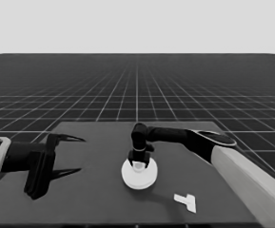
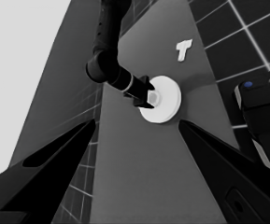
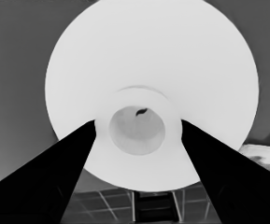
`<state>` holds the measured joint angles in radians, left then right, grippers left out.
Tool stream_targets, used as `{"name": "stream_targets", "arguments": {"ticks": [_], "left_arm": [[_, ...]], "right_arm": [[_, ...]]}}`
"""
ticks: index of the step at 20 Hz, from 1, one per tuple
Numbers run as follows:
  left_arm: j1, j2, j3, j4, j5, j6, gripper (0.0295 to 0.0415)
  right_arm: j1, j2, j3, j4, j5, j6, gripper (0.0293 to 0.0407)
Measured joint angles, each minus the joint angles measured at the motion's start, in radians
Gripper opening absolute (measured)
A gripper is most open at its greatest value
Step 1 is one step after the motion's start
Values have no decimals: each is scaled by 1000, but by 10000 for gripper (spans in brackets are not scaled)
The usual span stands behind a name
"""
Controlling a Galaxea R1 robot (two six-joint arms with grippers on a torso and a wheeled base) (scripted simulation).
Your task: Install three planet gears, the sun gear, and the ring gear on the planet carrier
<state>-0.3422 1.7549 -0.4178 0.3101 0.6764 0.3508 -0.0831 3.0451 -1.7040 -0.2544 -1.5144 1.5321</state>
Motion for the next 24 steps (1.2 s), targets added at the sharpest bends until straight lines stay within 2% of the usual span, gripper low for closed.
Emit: {"name": "stream_targets", "arguments": {"ticks": [24], "left_arm": [[0, 0, 0, 0, 0, 0, 385]], "right_arm": [[0, 0, 0, 0, 0, 209, 352]]}}
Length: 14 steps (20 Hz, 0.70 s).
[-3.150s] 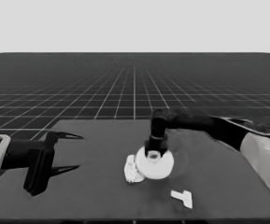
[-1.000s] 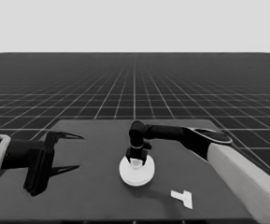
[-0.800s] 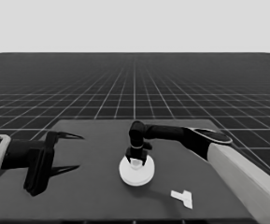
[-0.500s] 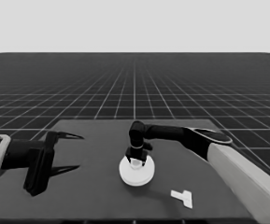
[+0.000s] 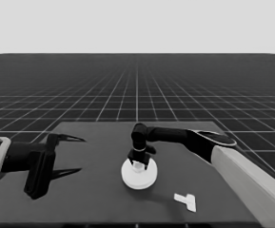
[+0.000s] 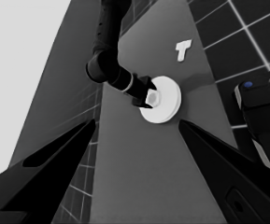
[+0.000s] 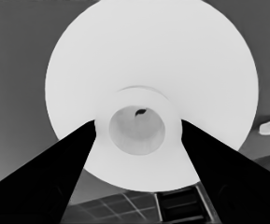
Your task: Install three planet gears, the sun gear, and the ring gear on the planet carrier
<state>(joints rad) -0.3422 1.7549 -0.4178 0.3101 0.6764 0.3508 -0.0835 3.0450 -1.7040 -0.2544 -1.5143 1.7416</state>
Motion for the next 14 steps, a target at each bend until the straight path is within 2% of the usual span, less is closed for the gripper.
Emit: {"name": "stream_targets", "arguments": {"ticks": [14], "left_arm": [[0, 0, 0, 0, 0, 0, 385]], "right_arm": [[0, 0, 0, 0, 0, 122, 352]]}}
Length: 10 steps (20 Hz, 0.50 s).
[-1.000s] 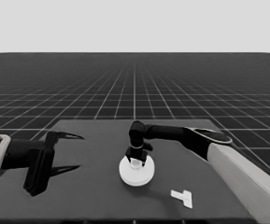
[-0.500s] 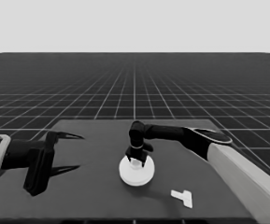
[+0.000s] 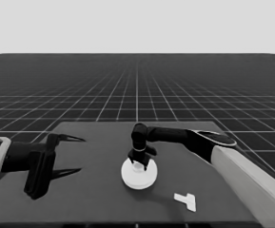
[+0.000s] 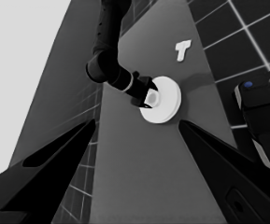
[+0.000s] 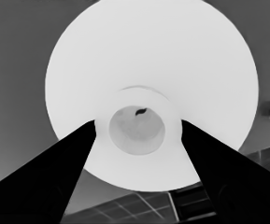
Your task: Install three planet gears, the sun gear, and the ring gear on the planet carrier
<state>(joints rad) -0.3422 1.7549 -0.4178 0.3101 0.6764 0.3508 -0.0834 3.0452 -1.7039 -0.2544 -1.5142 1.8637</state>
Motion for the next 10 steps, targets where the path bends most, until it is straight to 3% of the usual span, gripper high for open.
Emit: {"name": "stream_targets", "arguments": {"ticks": [1, 2, 10], "left_arm": [[0, 0, 0, 0, 0, 0, 385], [0, 0, 0, 0, 0, 0, 385], [0, 0, 0, 0, 0, 0, 385]], "right_arm": [[0, 0, 0, 0, 0, 5, 374], [0, 0, 0, 0, 0, 8, 381], [0, 0, 0, 0, 0, 13, 385]]}}
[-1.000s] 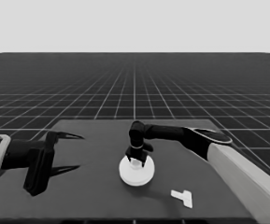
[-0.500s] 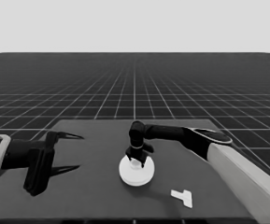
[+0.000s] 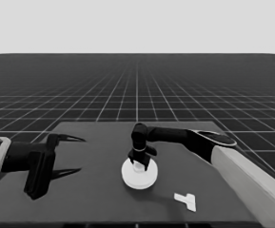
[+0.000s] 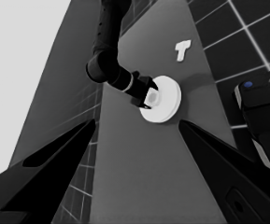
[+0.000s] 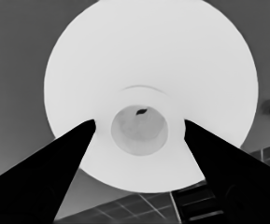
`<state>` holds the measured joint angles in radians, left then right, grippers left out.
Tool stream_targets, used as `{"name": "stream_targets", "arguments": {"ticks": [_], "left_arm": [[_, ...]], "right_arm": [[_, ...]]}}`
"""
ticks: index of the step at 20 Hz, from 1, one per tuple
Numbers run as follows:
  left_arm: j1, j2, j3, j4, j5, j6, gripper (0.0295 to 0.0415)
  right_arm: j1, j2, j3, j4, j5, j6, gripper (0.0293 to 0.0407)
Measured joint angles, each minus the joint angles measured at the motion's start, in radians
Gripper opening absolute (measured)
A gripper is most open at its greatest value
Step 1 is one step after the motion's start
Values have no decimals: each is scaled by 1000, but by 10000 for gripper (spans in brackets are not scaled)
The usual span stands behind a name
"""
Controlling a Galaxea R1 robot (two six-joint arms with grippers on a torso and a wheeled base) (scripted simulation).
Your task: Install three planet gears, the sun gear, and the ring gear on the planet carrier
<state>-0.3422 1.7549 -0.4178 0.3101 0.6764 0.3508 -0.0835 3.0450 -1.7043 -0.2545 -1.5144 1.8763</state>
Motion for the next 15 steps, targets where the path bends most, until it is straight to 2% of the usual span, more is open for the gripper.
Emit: {"name": "stream_targets", "arguments": {"ticks": [1, 3, 10, 11, 12, 15], "left_arm": [[0, 0, 0, 0, 0, 0, 385], [0, 0, 0, 0, 0, 0, 385], [0, 0, 0, 0, 0, 0, 385], [0, 0, 0, 0, 0, 0, 385], [0, 0, 0, 0, 0, 0, 385], [0, 0, 0, 0, 0, 0, 385]], "right_arm": [[41, -6, 27, 35, -17, -194, 387], [89, -9, 46, 72, -26, -386, 385], [111, -11, 52, 93, -27, -489, 385], [130, -172, 363, 107, -53, -341, 385], [147, -268, 516, 124, -62, -283, 385], [172, -366, 661, 149, -64, -238, 385]]}}
